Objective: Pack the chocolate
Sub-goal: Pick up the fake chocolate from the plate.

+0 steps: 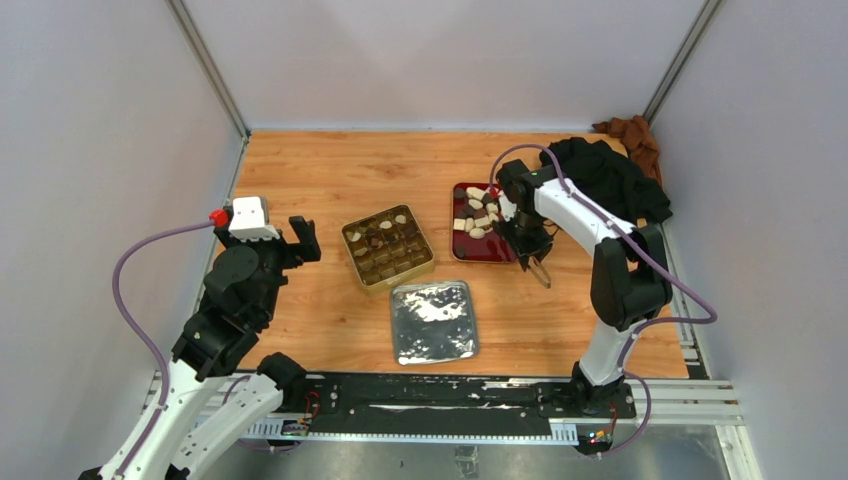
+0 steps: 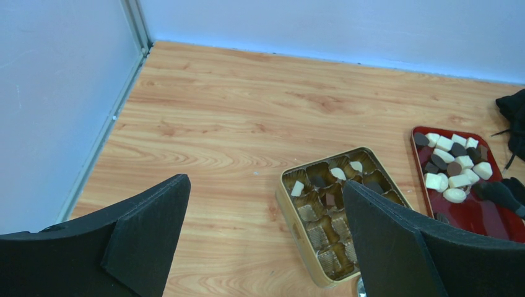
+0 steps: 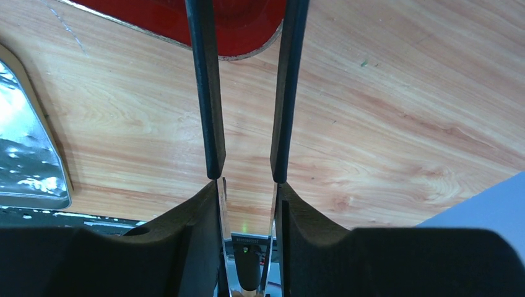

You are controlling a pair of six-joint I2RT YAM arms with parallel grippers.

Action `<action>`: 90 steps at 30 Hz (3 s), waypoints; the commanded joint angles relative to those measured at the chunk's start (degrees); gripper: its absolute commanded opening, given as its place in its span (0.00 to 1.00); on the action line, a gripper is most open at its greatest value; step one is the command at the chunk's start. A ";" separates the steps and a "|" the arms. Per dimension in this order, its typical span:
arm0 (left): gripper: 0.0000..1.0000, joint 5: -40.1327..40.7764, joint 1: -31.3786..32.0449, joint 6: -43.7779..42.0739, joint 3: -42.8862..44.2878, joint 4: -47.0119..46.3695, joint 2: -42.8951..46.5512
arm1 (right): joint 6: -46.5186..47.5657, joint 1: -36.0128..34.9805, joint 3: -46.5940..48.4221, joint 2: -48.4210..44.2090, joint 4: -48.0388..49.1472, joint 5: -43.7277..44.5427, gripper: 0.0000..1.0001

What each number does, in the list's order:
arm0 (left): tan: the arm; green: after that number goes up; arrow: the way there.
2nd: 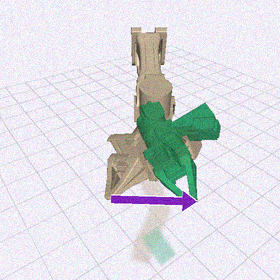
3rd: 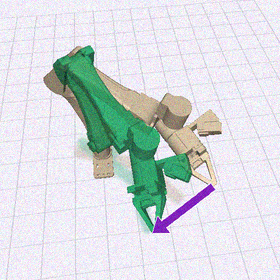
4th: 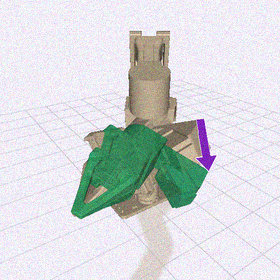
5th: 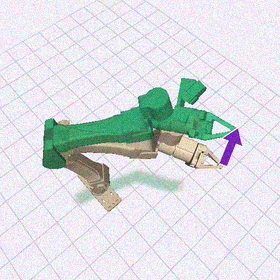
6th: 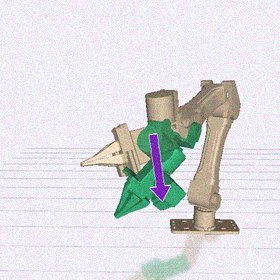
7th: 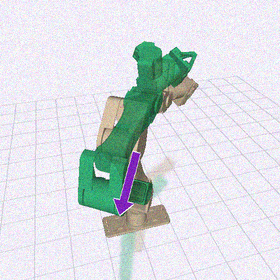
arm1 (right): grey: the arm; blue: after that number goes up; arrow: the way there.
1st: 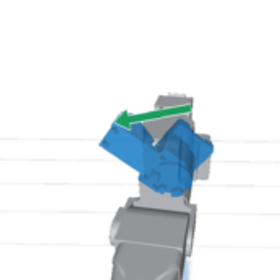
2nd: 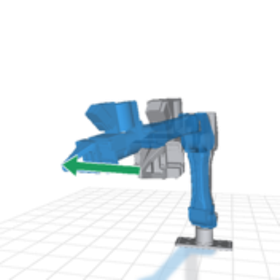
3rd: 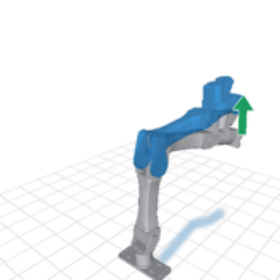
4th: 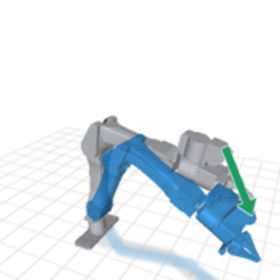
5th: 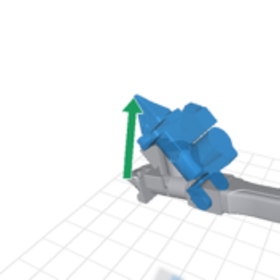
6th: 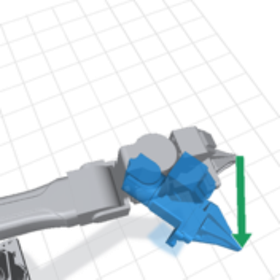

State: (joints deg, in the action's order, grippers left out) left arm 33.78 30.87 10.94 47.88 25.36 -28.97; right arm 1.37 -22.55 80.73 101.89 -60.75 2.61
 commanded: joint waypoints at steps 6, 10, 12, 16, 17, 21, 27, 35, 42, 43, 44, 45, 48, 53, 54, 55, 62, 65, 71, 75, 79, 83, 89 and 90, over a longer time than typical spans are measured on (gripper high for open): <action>1.00 0.63 -0.04 -0.13 -0.59 -1.26 -0.05 | 0.97 -0.32 1.23 -0.38 -2.94 3.14 0.42; 1.00 0.65 -0.02 -0.13 -0.59 -1.26 0.05 | 1.26 0.00 1.92 0.60 -2.49 2.90 0.42; 1.00 0.75 -0.09 -0.13 -0.59 -1.27 -0.03 | 1.45 0.06 2.36 1.30 -2.35 2.77 0.42; 1.00 0.83 -0.07 -0.13 -0.59 -1.24 -0.10 | 1.77 0.22 3.42 2.68 -1.87 2.16 0.42; 1.00 0.84 -0.09 -0.13 -0.59 -1.23 -0.04 | 1.79 0.22 3.66 3.03 -1.83 1.97 0.42; 1.00 0.78 -0.06 -0.13 -0.59 -1.22 -0.04 | 2.03 0.38 4.20 4.00 -1.65 1.79 0.42; 1.00 0.83 -0.10 -0.13 -0.59 -1.28 0.00 | 2.19 0.72 4.26 5.01 -1.33 1.54 0.42; 1.00 0.71 -0.12 -0.13 -0.59 -1.27 0.02 | 2.42 0.84 4.60 5.19 -1.30 1.43 0.38; 1.00 0.56 -0.10 -0.13 -0.59 -1.37 -0.05 | 2.07 0.84 3.76 2.93 -1.56 1.10 0.31; 1.00 0.51 -0.08 -0.13 -0.59 -1.37 -0.04 | 2.00 0.84 3.65 2.58 -1.64 1.14 0.30; 1.00 0.48 -0.07 -0.13 -0.59 -1.33 0.03 | 1.98 0.84 3.47 2.10 -1.72 1.12 0.29; 1.00 0.45 -0.03 -0.13 -0.59 -1.31 0.05 | 1.94 0.81 3.29 1.75 -1.76 1.16 0.29; 1.00 0.46 -0.06 -0.08 -0.59 -1.37 0.14 | 1.63 0.73 3.04 0.83 -1.96 1.12 0.27; 1.00 0.47 -0.03 -0.04 -0.59 -1.36 0.25 | 1.46 0.70 2.61 -0.13 -1.94 1.10 0.25; 1.00 0.49 -0.03 -0.04 -0.59 -1.33 0.23 | 1.45 0.67 2.51 -0.24 -1.98 1.08 0.22; 1.00 0.50 -0.10 -0.05 -0.59 -1.31 0.23 | 1.45 0.66 2.51 -0.25 -2.06 1.01 0.20; 1.00 0.46 -0.09 -0.04 -0.61 -1.37 0.12 | 1.21 0.17 2.36 -0.48 -1.90 0.75 0.19; 1.00 0.57 -0.08 -0.04 -0.59 -1.36 0.14 | 1.04 -0.16 2.60 -0.77 -1.76 0.47 0.19; 1.00 0.55 -0.09 -0.04 -0.59 -1.37 0.12 | 0.75 -1.62 3.72 -1.83 -2.28 0.24 0.19; 1.00 0.54 -0.11 -0.04 -0.59 -1.37 0.14 | 0.42 -3.15 4.59 -2.38 -2.77 0.55 0.19; 1.00 0.55 -0.16 -0.04 -0.59 -1.37 0.14 | -0.02 -5.29 6.04 -2.49 -3.35 0.76 0.19; 1.00 0.54 -0.10 -0.04 -0.59 -1.37 0.11 | -0.52 -7.26 7.67 -2.42 -3.85 0.99 0.19; 1.00 0.47 -0.03 -0.04 -0.59 -1.40 0.15 | -1.06 -11.53 10.68 -1.73 -4.52 0.95 0.19; 1.00 0.51 -0.10 -0.04 -0.61 -1.45 0.14 | -1.06 -12.20 11.16 -1.51 -4.80 0.99 0.19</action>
State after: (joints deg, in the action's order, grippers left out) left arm 33.78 30.87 10.94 47.88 25.34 -28.97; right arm 1.15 -31.92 88.92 101.08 -62.67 3.20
